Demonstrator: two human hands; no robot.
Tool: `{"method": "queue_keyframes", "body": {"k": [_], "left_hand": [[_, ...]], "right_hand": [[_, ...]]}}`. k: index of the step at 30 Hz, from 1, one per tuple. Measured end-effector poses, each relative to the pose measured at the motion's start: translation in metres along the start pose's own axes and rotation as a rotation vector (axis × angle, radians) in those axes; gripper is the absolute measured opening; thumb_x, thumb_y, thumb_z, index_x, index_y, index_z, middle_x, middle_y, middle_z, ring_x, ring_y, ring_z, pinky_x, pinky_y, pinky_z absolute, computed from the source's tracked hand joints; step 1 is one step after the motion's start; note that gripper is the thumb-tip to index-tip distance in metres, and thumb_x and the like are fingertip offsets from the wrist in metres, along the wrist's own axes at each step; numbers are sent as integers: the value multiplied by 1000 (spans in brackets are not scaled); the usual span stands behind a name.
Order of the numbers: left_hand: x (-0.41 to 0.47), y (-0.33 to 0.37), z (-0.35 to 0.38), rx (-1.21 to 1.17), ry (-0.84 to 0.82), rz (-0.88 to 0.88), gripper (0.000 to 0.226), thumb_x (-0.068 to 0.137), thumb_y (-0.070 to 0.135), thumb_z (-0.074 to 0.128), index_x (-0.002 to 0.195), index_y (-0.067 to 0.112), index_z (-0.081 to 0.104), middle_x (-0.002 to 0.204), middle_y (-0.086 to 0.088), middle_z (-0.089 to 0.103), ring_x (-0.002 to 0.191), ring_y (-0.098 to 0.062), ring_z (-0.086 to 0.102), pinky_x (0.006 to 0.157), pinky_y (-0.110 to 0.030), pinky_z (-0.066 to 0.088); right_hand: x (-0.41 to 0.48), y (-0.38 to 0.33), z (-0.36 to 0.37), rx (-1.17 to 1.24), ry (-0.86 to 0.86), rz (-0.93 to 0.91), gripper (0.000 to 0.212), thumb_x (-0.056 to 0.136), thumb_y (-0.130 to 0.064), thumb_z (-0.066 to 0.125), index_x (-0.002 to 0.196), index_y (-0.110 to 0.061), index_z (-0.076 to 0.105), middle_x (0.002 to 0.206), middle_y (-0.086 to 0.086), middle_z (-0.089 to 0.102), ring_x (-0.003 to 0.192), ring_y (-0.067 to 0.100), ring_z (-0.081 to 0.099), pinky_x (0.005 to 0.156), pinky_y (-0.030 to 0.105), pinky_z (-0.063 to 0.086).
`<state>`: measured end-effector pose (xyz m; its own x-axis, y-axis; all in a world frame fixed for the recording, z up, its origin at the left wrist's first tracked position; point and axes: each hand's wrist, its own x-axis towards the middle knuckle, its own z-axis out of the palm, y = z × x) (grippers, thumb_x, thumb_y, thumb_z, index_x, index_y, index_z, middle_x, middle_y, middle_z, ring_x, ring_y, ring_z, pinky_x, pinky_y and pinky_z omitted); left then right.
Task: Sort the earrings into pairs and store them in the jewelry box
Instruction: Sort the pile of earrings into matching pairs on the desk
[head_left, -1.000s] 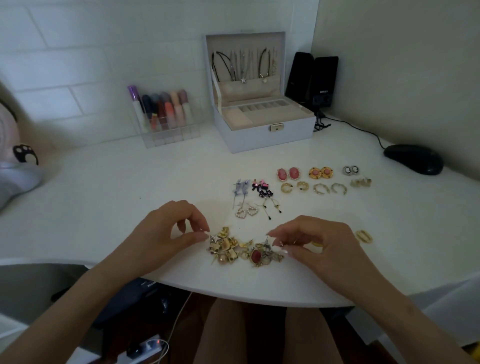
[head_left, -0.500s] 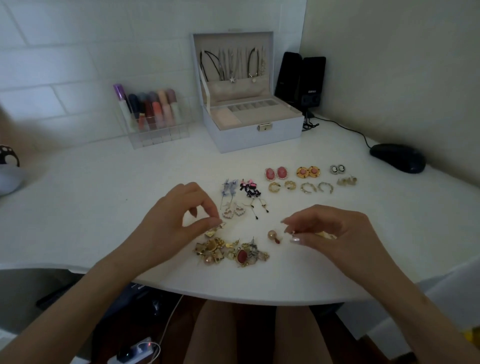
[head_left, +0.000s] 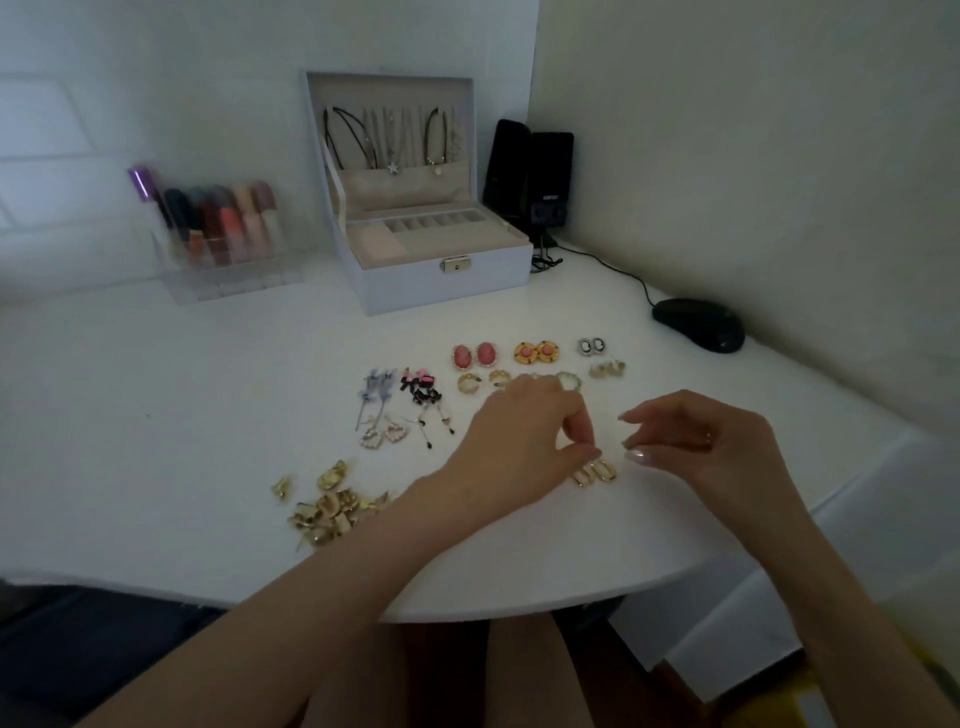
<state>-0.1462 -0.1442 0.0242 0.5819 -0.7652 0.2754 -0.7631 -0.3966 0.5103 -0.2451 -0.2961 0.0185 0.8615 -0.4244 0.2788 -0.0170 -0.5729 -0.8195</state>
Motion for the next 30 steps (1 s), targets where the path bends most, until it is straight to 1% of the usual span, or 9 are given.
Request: {"method": "queue_keyframes", "body": {"k": [4, 7, 9, 12, 17, 20, 24, 28, 30], "left_hand": [[16, 10, 17, 11, -13, -9, 11, 84, 30, 63, 87, 19, 64, 89, 4, 48, 94, -15, 45, 74, -26, 32], [23, 14, 28, 35, -36, -18, 13, 84, 30, 63, 88, 18, 64, 88, 6, 42, 98, -17, 44, 75, -27, 32], [26, 15, 32, 39, -37, -24, 13, 84, 30, 62, 88, 18, 65, 88, 5, 43, 98, -19, 45, 75, -27, 32], [29, 16, 34, 41, -34, -24, 14, 84, 30, 62, 89, 18, 65, 93, 1, 50, 99, -19, 45, 78, -28, 34], [30, 14, 36, 25, -19, -25, 14, 84, 31, 62, 89, 18, 65, 91, 2, 49, 99, -19, 45, 77, -28, 34], [30, 14, 36, 31, -34, -20, 17, 86, 34, 61, 91, 18, 65, 95, 0, 53, 98, -18, 45, 78, -30, 36], [22, 10, 25, 38, 9, 20, 17, 87, 35, 59, 94, 20, 64, 95, 4, 53, 93, -14, 45, 75, -26, 33], [1, -2, -3, 20, 72, 43, 12, 88, 34, 58, 91, 24, 62, 95, 9, 57, 87, -8, 44, 76, -23, 36], [-11, -10, -17, 26, 86, 28, 10, 87, 35, 58, 90, 25, 61, 94, 12, 56, 84, -5, 45, 75, -19, 36]], "right_hand": [[3, 11, -4, -68, 52, 13, 30, 69, -3, 77, 78, -31, 70, 73, -14, 71, 71, 0, 66, 73, 11, 49], [6, 17, -6, -90, 86, 16, 30, 71, -4, 75, 80, -32, 69, 73, -18, 70, 71, 0, 64, 71, 15, 49], [7, 20, -6, -81, 88, 22, 30, 71, -3, 75, 81, -31, 69, 73, -17, 70, 71, 1, 64, 72, 17, 49], [8, 25, -5, -90, 88, 15, 32, 69, -2, 75, 82, -31, 68, 73, -15, 70, 71, 4, 63, 70, 21, 48], [9, 27, -3, -96, 70, 18, 34, 68, 0, 74, 83, -30, 67, 73, -16, 69, 70, 5, 62, 68, 18, 46], [10, 28, -3, -114, 56, 9, 36, 69, 1, 73, 85, -31, 67, 76, -18, 68, 70, 5, 62, 68, 17, 46], [7, 25, -7, -133, 81, -34, 36, 71, 0, 73, 88, -31, 67, 80, -19, 68, 71, 7, 61, 64, 11, 44], [3, 10, -6, -112, 81, -86, 29, 73, -4, 74, 88, -29, 68, 78, -17, 68, 69, 7, 59, 61, 8, 42], [0, -2, 1, -80, 56, -110, 27, 74, -5, 73, 86, -29, 68, 78, -17, 67, 68, 7, 59, 61, 9, 42]]}}
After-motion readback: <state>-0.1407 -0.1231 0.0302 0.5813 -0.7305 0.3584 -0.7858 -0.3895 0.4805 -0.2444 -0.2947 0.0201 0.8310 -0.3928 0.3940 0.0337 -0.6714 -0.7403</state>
